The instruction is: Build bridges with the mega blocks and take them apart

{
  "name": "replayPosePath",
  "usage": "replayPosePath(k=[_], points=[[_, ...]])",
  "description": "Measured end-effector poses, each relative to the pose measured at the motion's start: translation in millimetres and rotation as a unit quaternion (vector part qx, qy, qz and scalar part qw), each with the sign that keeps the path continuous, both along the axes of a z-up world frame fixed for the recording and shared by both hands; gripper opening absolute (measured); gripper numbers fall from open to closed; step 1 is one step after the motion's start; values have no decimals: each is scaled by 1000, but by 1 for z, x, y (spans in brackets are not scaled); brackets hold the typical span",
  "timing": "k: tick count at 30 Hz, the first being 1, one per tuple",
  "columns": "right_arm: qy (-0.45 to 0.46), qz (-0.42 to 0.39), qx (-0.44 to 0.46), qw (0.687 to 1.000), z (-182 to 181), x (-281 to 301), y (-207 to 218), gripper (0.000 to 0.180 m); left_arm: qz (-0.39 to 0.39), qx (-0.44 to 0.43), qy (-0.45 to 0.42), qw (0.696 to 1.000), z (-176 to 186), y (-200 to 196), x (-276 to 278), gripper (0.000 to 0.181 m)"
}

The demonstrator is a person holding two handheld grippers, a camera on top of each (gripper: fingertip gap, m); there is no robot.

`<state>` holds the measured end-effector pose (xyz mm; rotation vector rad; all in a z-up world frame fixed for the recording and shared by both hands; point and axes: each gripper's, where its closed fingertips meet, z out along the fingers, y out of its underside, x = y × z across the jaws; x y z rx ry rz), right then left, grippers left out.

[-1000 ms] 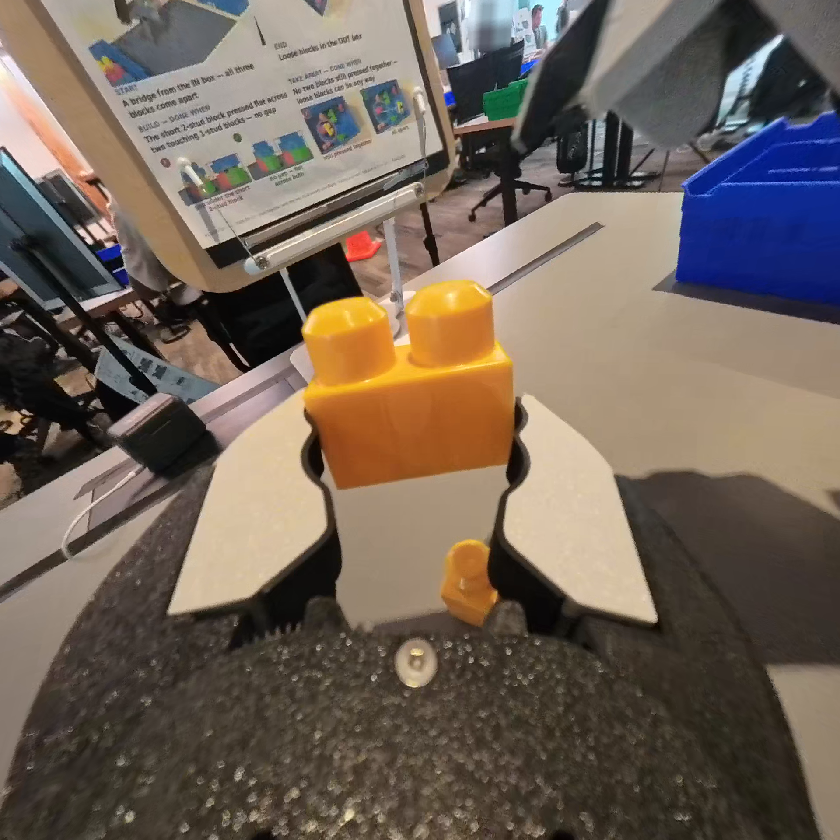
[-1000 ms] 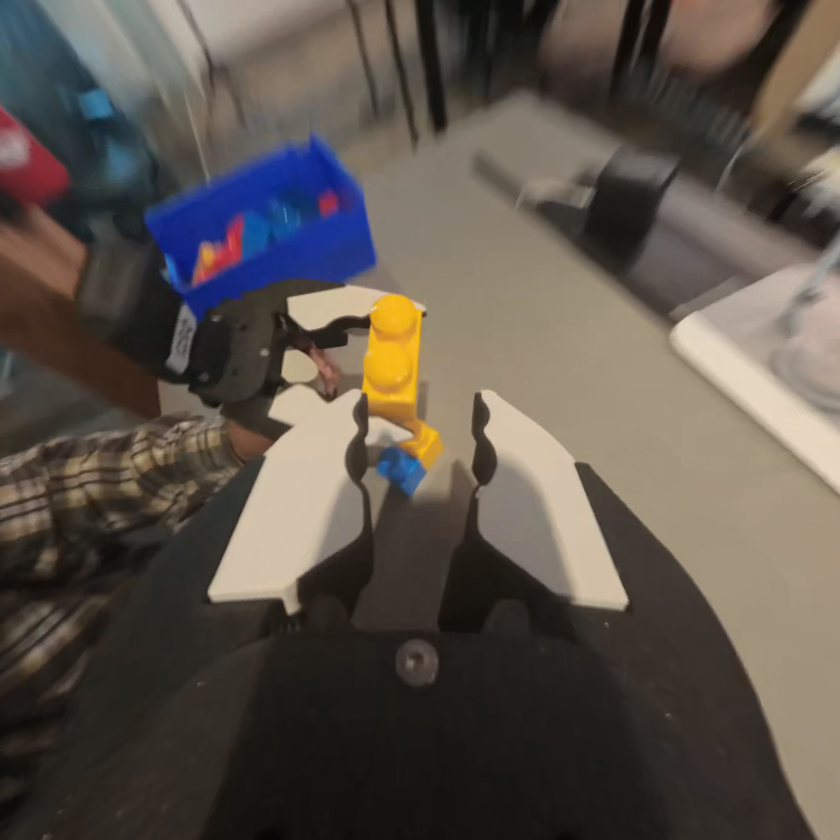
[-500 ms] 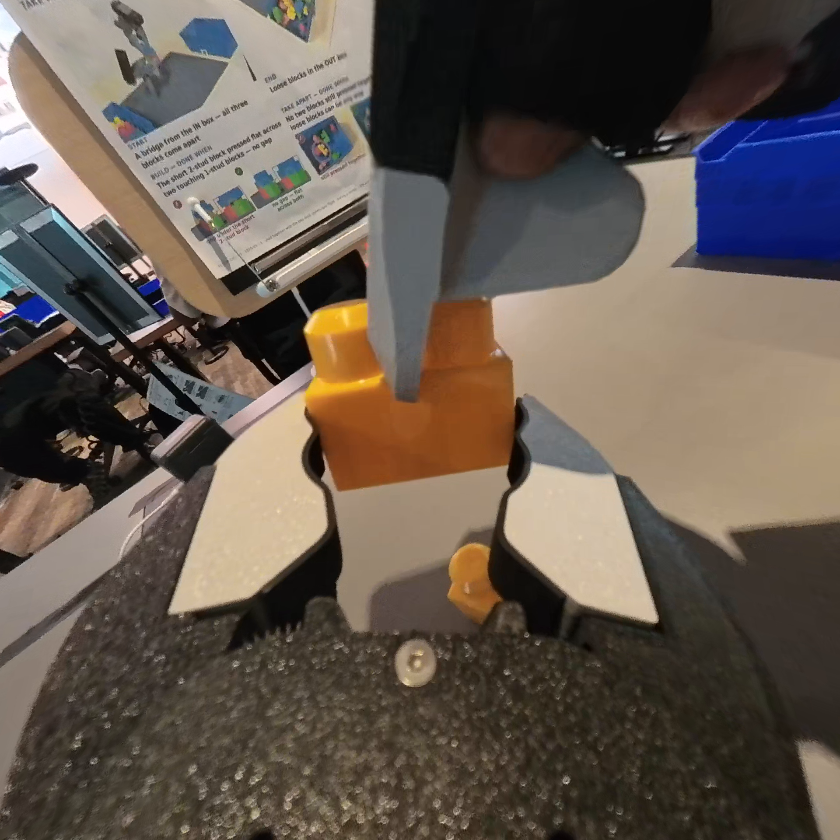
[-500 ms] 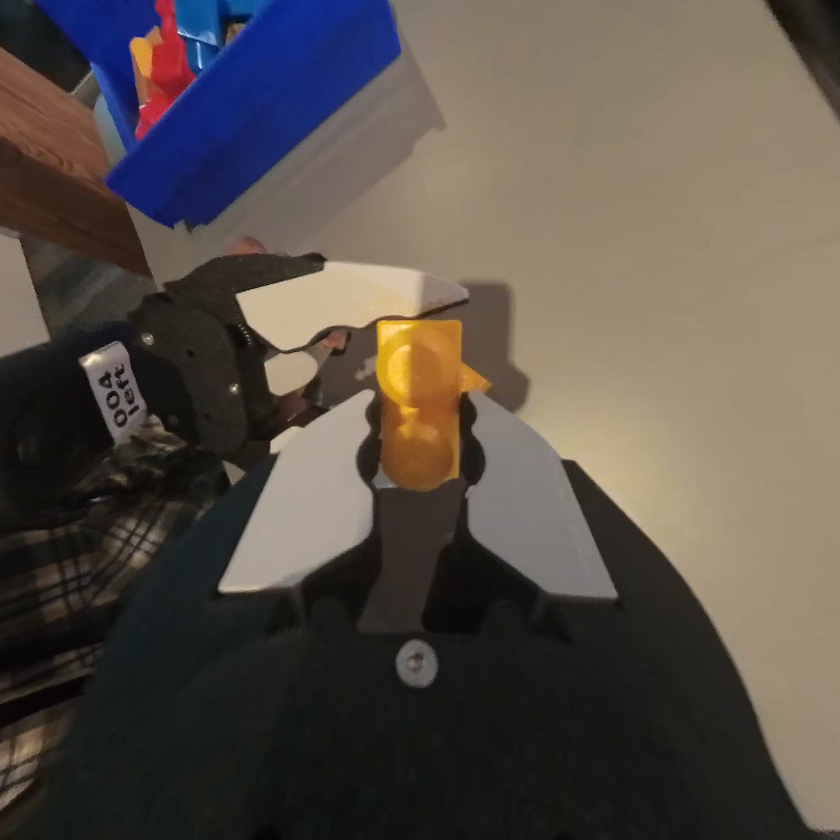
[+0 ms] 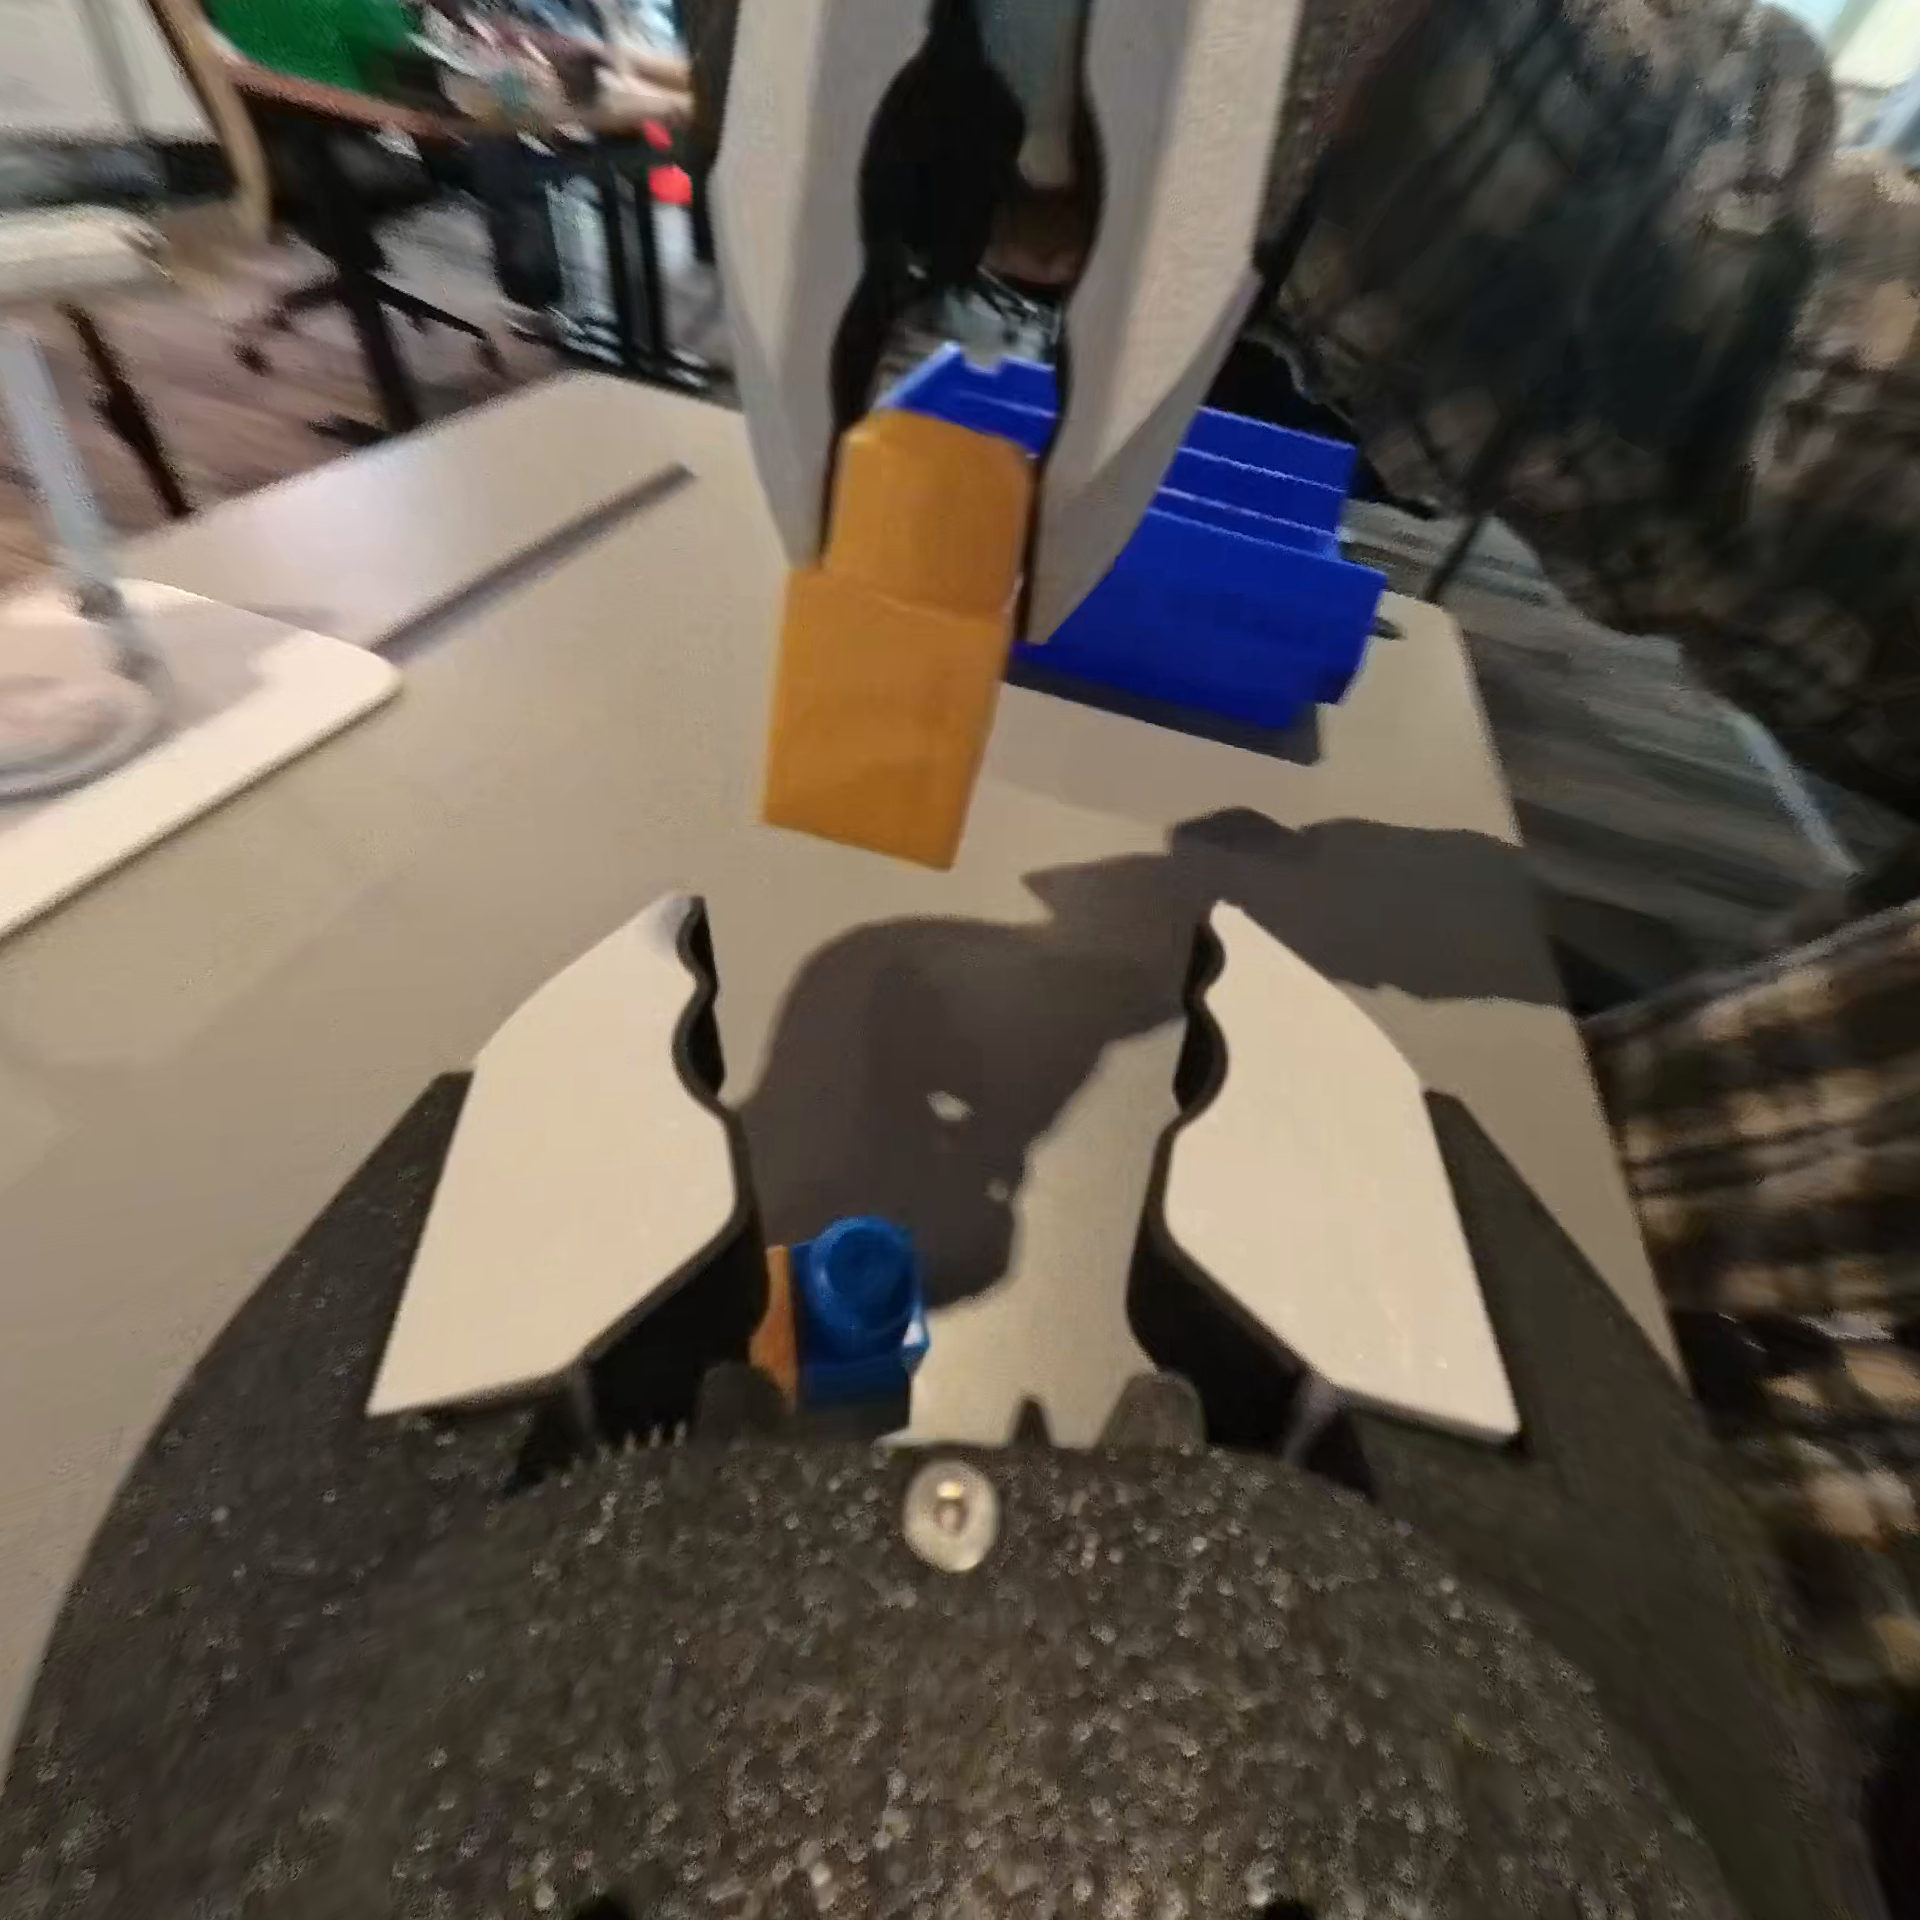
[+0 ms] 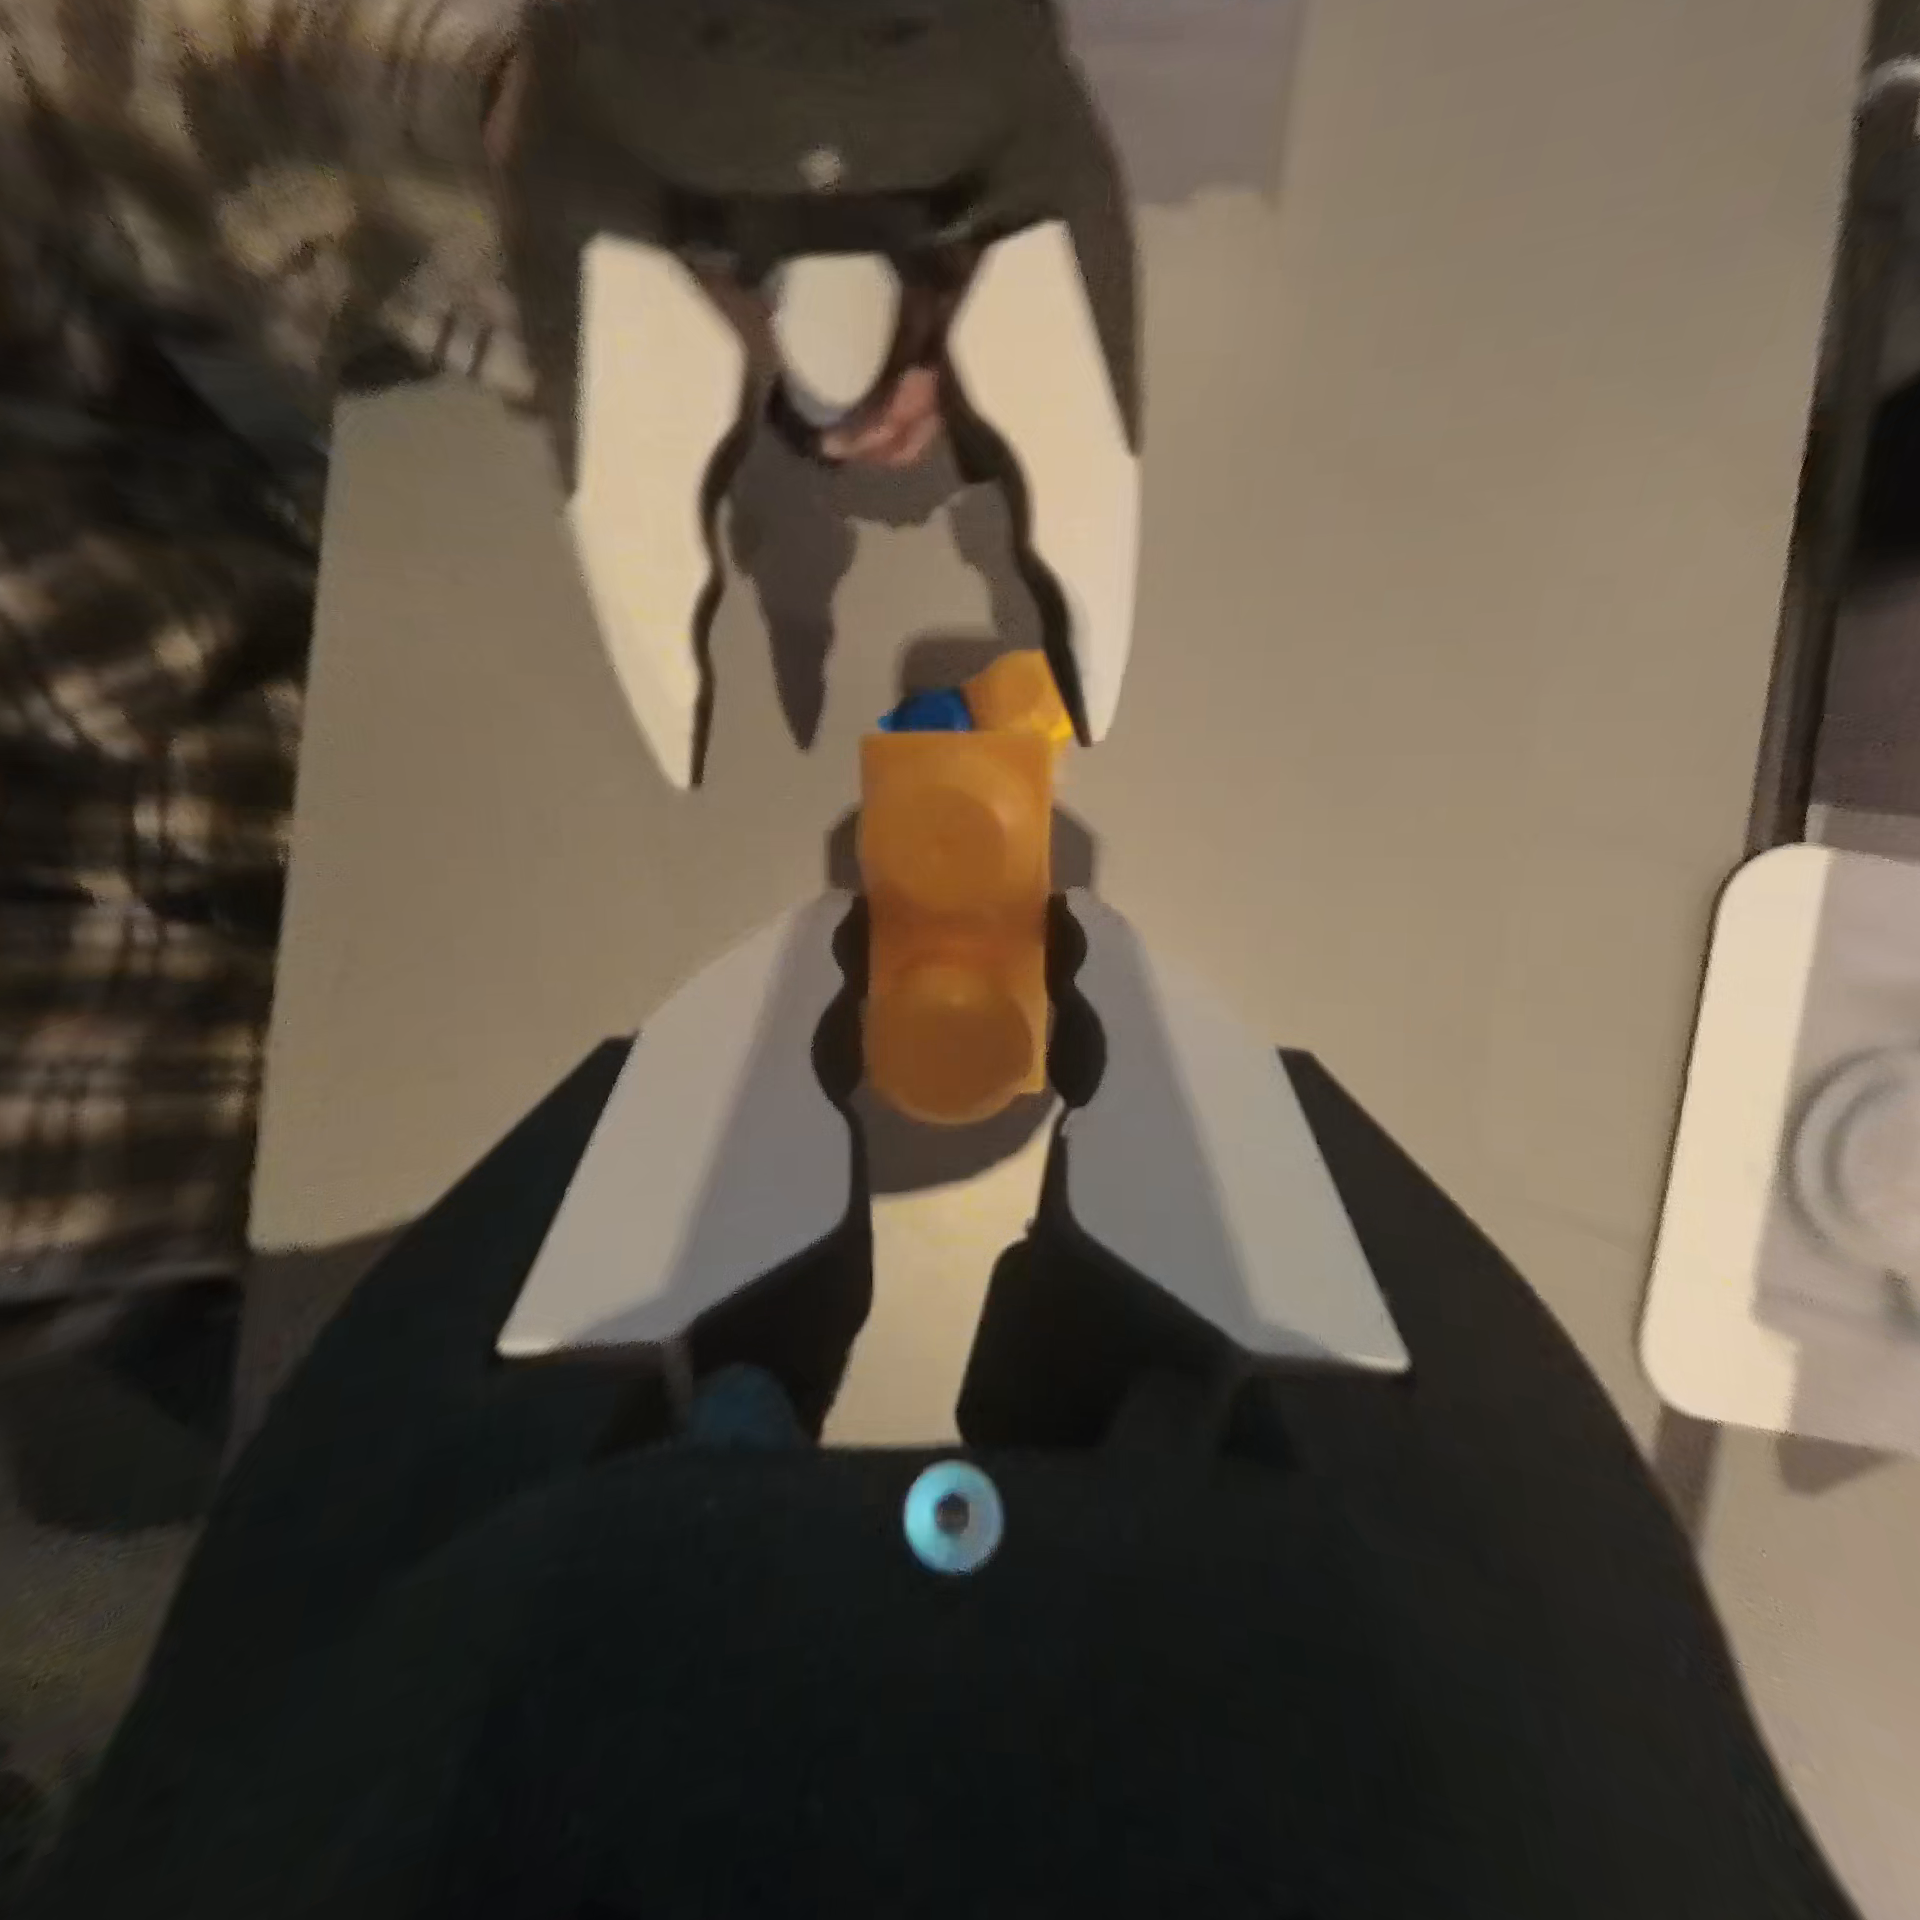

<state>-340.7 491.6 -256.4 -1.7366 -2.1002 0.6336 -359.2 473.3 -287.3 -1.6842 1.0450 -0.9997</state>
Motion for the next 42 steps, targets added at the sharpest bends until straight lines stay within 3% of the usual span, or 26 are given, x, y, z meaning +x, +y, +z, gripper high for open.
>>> replayPosePath(k=[5, 11, 14, 17, 19, 23, 25, 28, 30, 35, 38, 42], points=[[-17, 39, 0, 999, -4, 9, -11, 32, -47, -12, -24, 999, 10, 0, 14, 76], [-2, 53, -18, 998, -6, 7, -18, 32, -57, 41, 12, 997, 8, -2, 25, 38], [19, 54, -17, 998, -4, 7, -17, 33, -42, 65, 2, 997, 11, -1, 25, 37], [65, 34, -15, 997, 8, 8, -10, 50, -20, 84, -25, 996, 18, 2, 18, 37], [107, 26, -27, 994, 15, 8, -9, 52, -16, 84, -45, 995, 22, 2, 12, 37], [143, 25, -51, 988, 12, 6, -13, 47, -28, 80, -61, 995, 22, -2, 12, 37], [146, 27, -64, 987, 8, 3, -16, 33, -33, 81, -53, 995, 19, -3, 15, 37], [135, 16, -73, 988, 4, 2, -19, 33, -49, 60, -38, 996, 12, -7, 16, 37], [132, -5, -83, 988, 4, 0, -21, 33, -60, 53, -32, 996, 11, -11, 12, 37], [180, -79, -63, 978, 14, 9, -14, 33, -63, 78, 41, 994, -3, -7, -28, 64], [197, -96, -63, 974, 15, 22, -16, 33, -76, 62, 83, 992, -18, -1, -62, 65], [192, -223, -103, 950, -1, 27, -5, 33, -52, 40, 70, 995, -25, 7, -94, 72]])
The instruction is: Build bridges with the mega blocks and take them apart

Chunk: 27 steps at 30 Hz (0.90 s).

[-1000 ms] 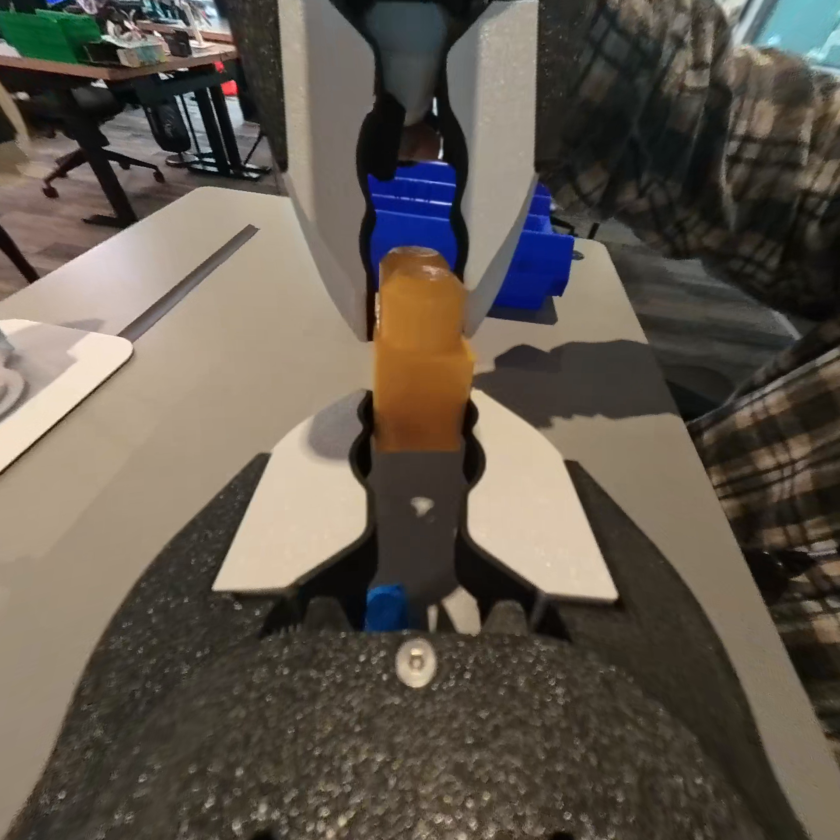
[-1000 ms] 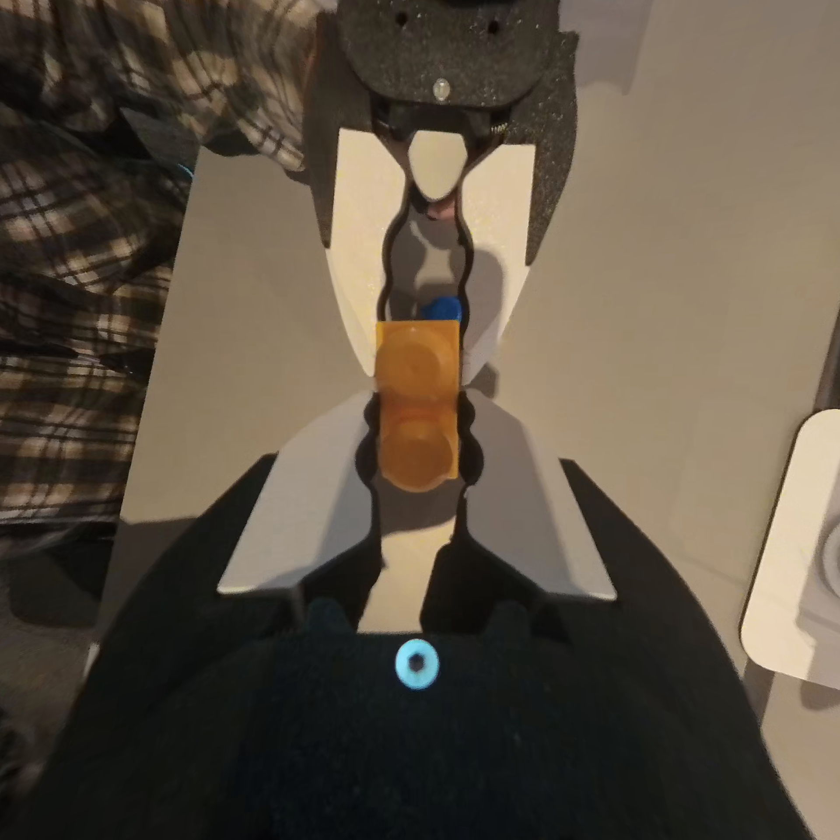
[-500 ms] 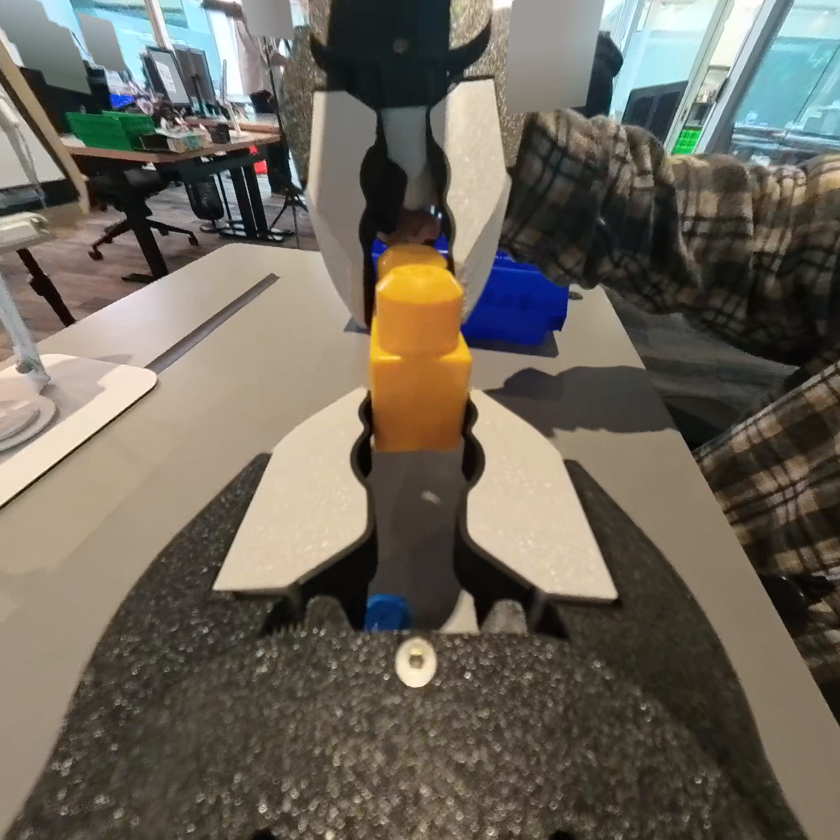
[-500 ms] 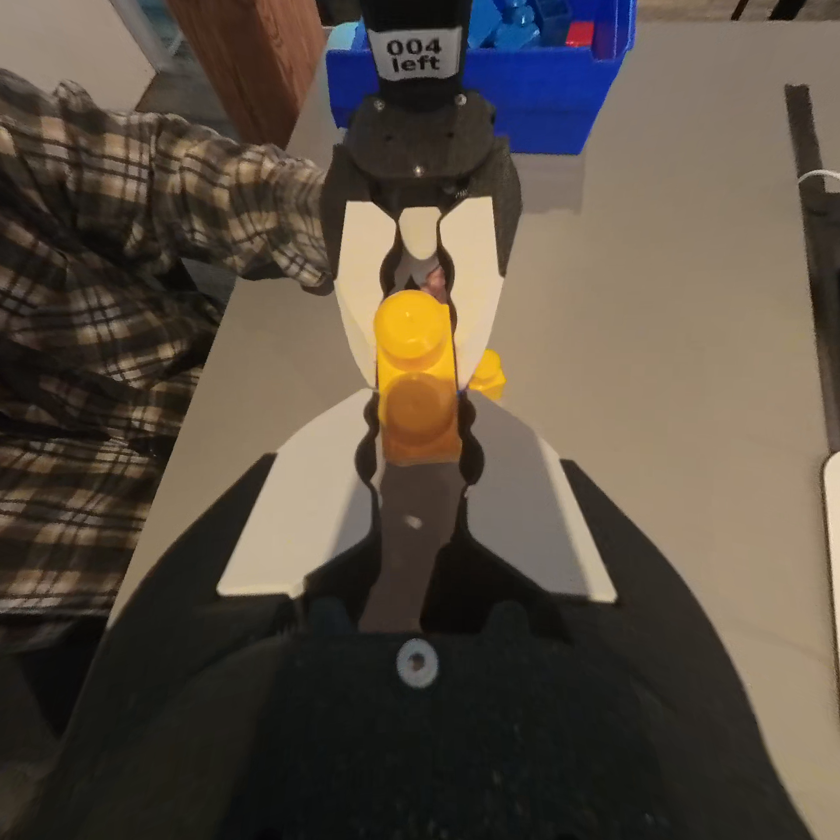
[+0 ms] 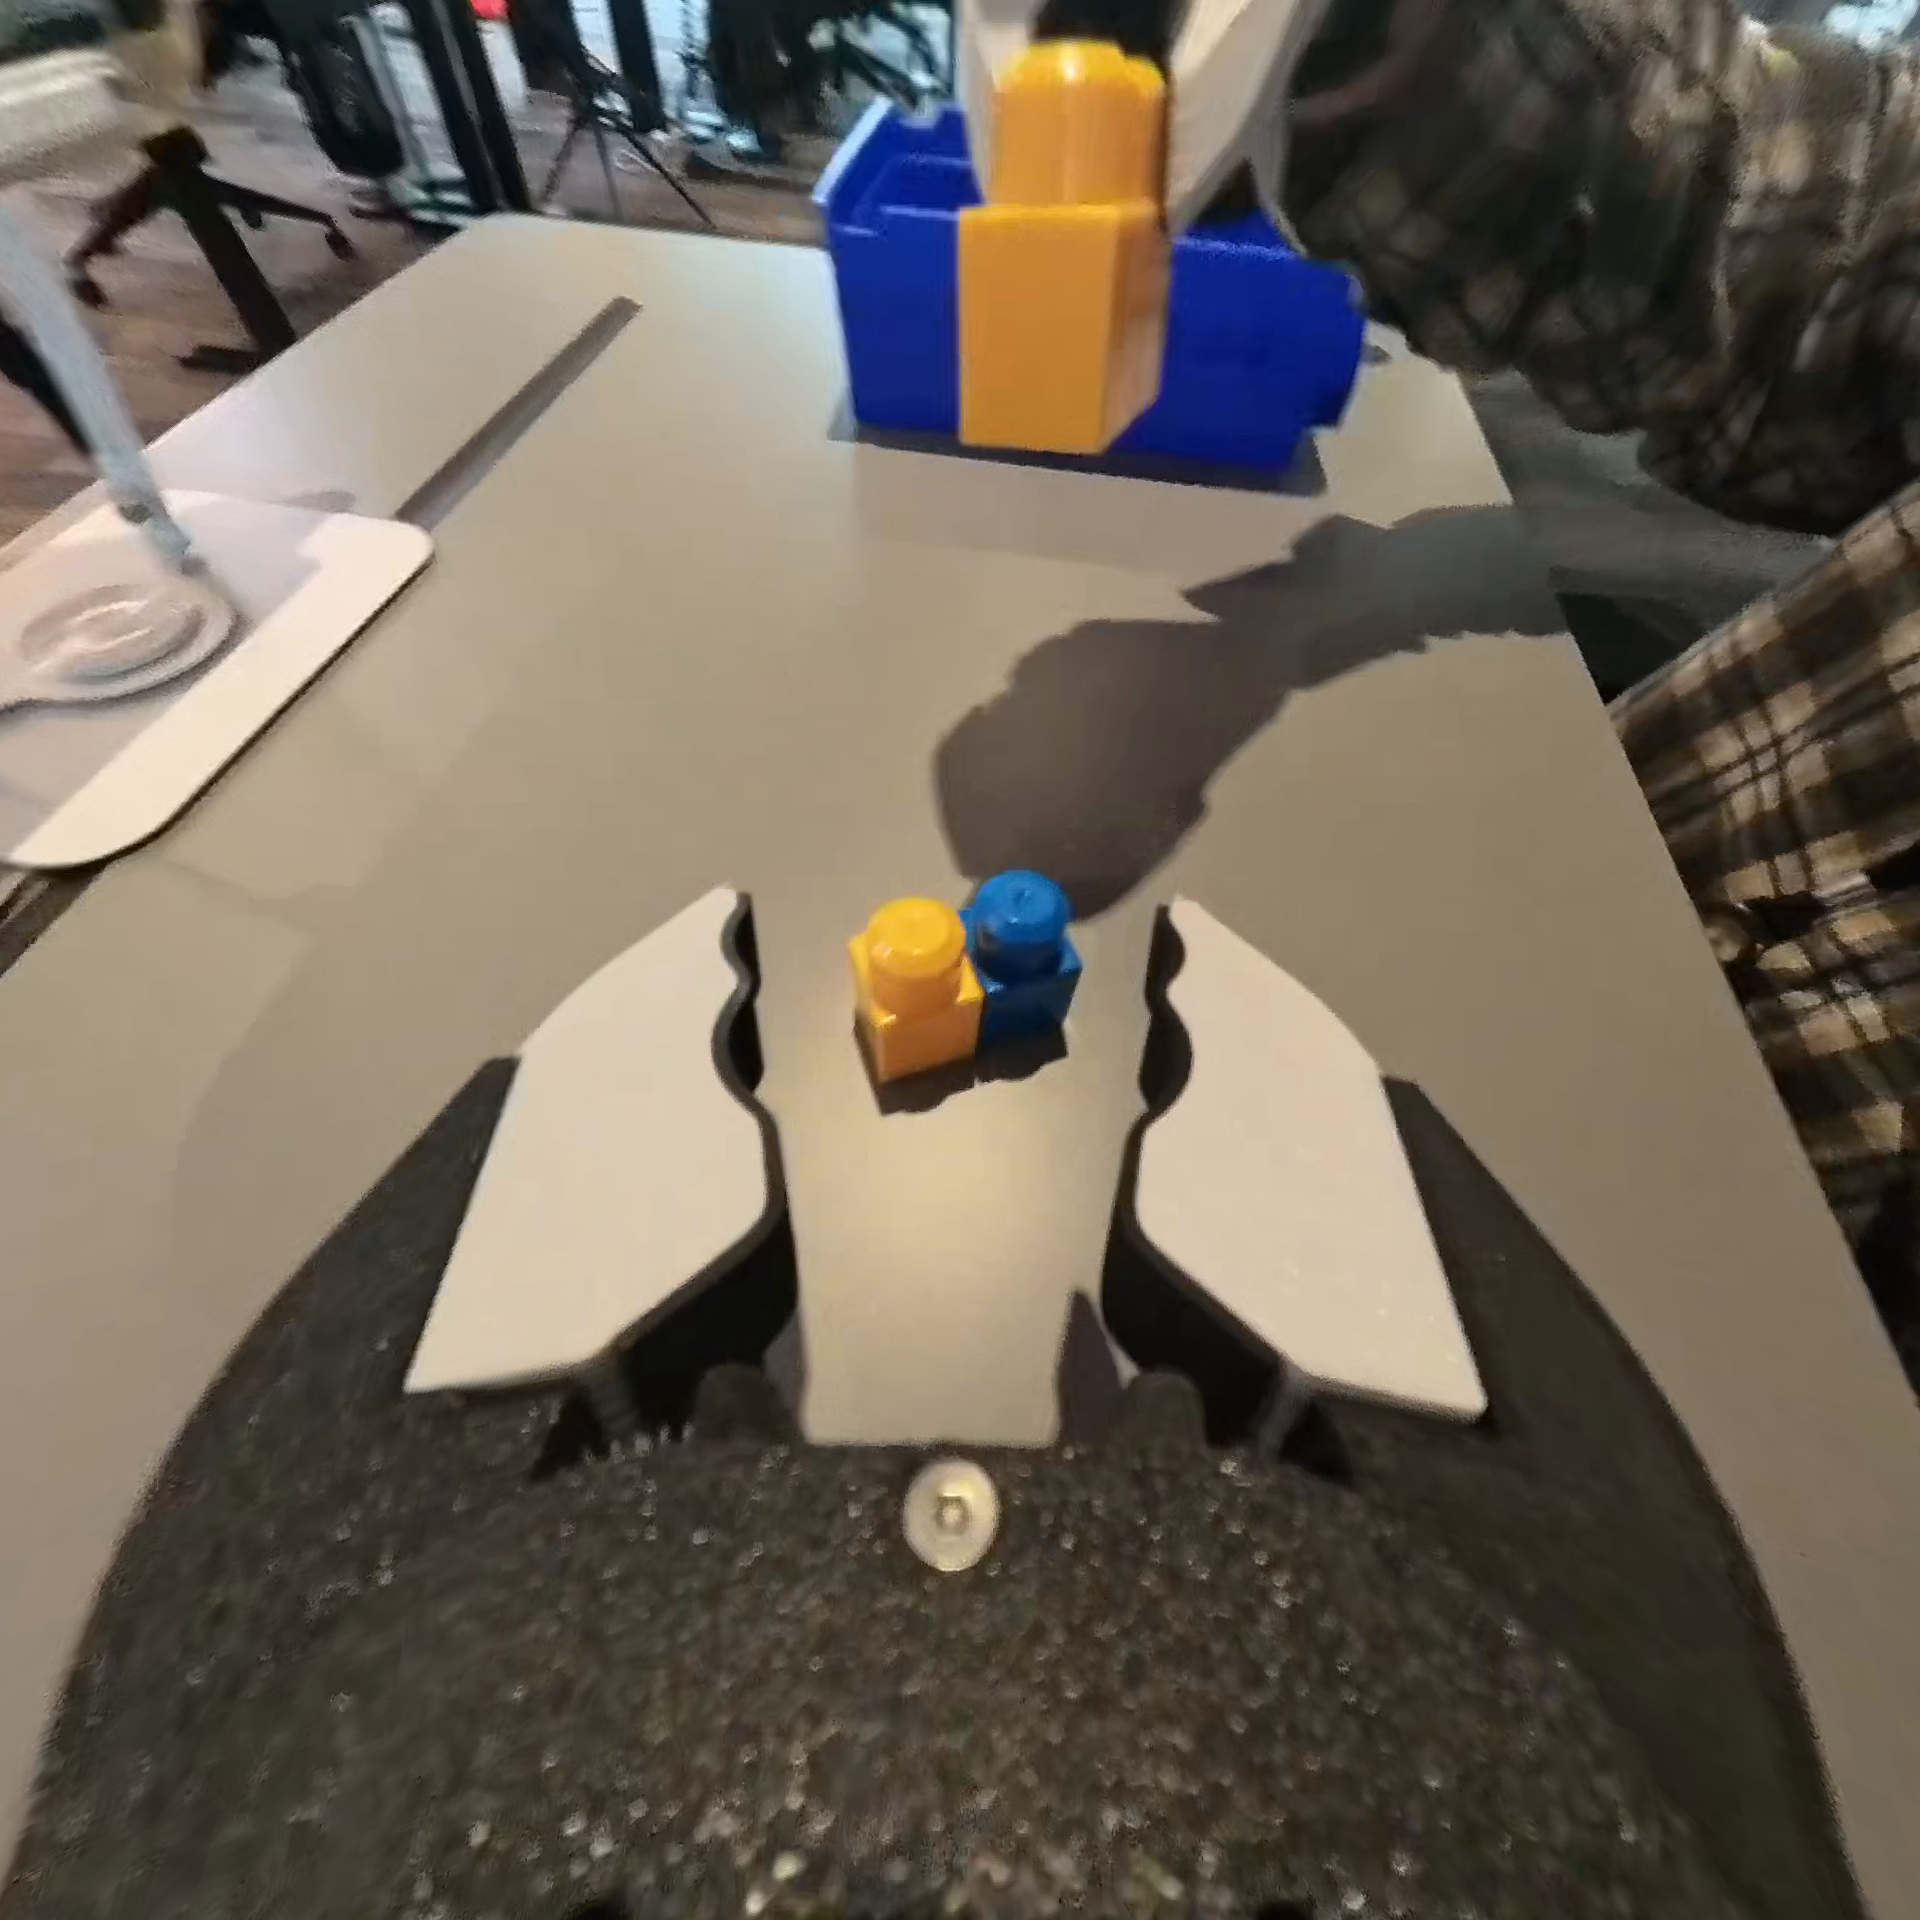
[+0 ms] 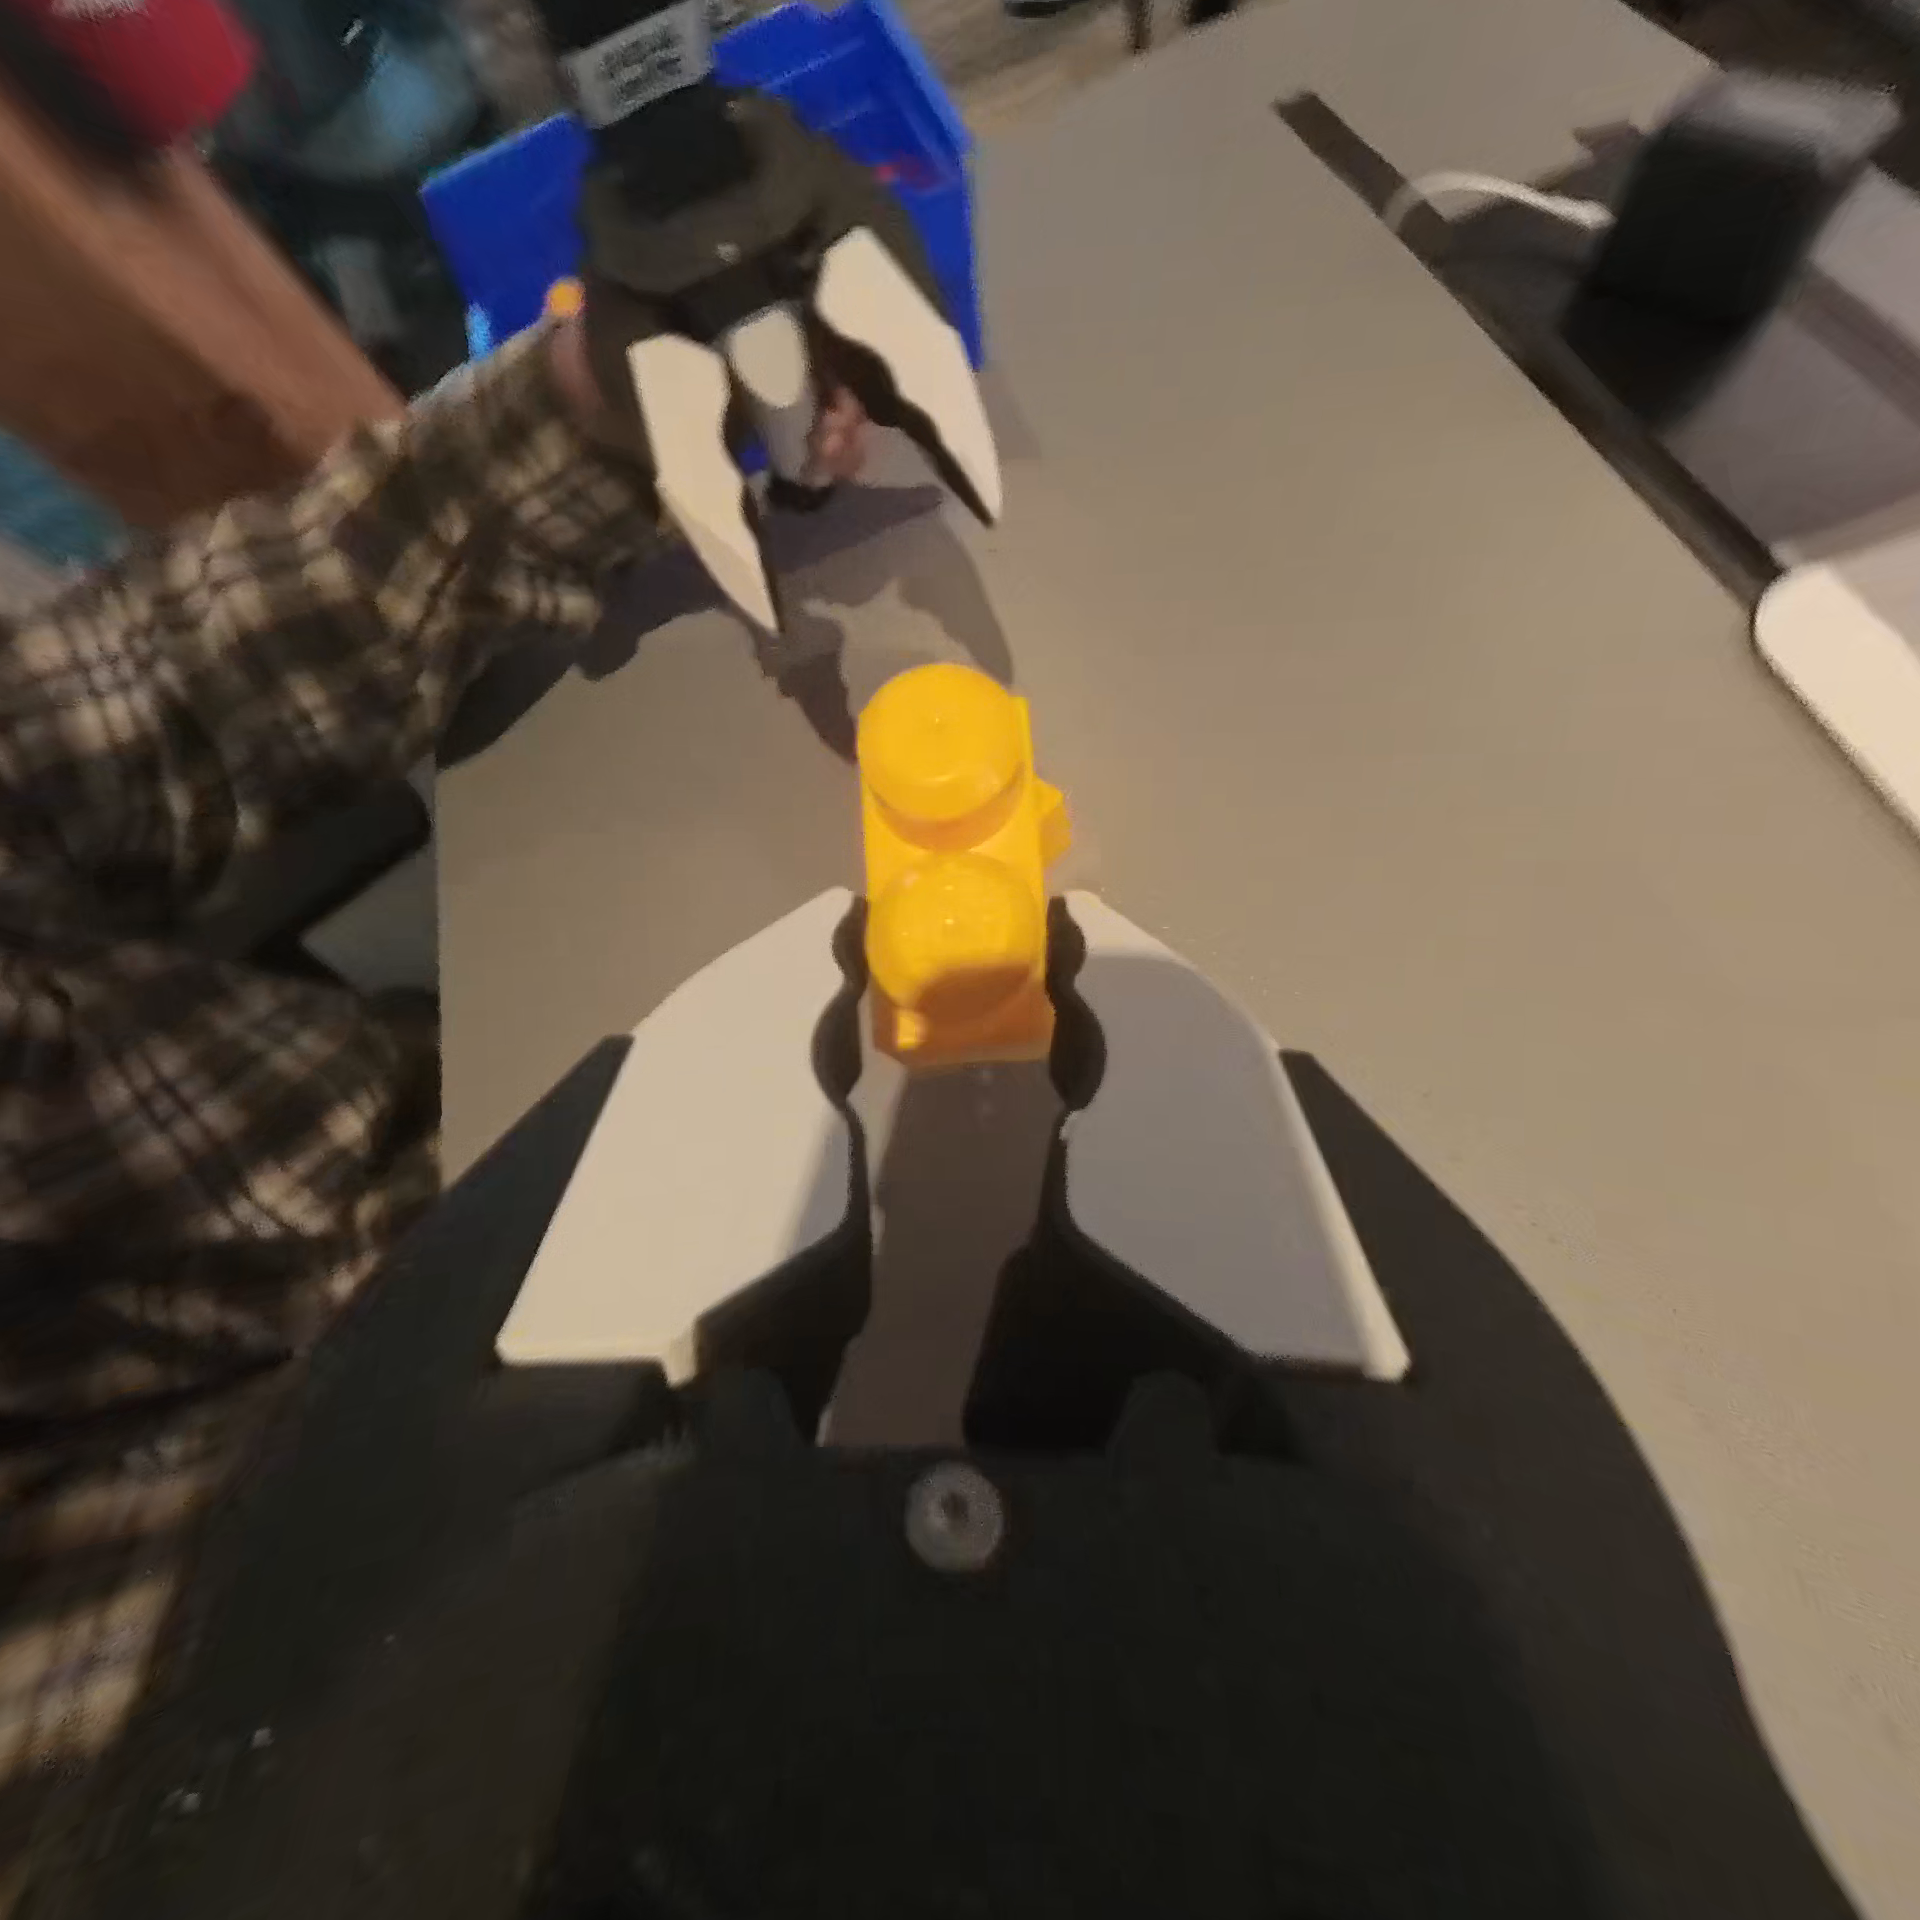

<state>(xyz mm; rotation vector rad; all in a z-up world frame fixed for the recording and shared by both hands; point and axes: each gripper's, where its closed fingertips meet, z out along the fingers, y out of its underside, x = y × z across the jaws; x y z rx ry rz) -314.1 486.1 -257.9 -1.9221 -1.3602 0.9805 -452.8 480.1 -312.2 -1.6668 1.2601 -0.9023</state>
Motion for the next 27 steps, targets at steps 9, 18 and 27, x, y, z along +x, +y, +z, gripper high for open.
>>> replayPosePath(k=[9, 18, 27], points=[[30, -141, -113, 983, -26, -45, -24, 32, 163, 50, -172, 970, 8, 36, -47, 69], [11, -274, -67, 959, -40, -55, -6, 32, 209, 67, -144, 965, 3, 37, -63, 69], [-6, -318, -57, 946, -56, -78, -10, 33, 196, 52, -106, 974, -11, 36, -52, 72]])
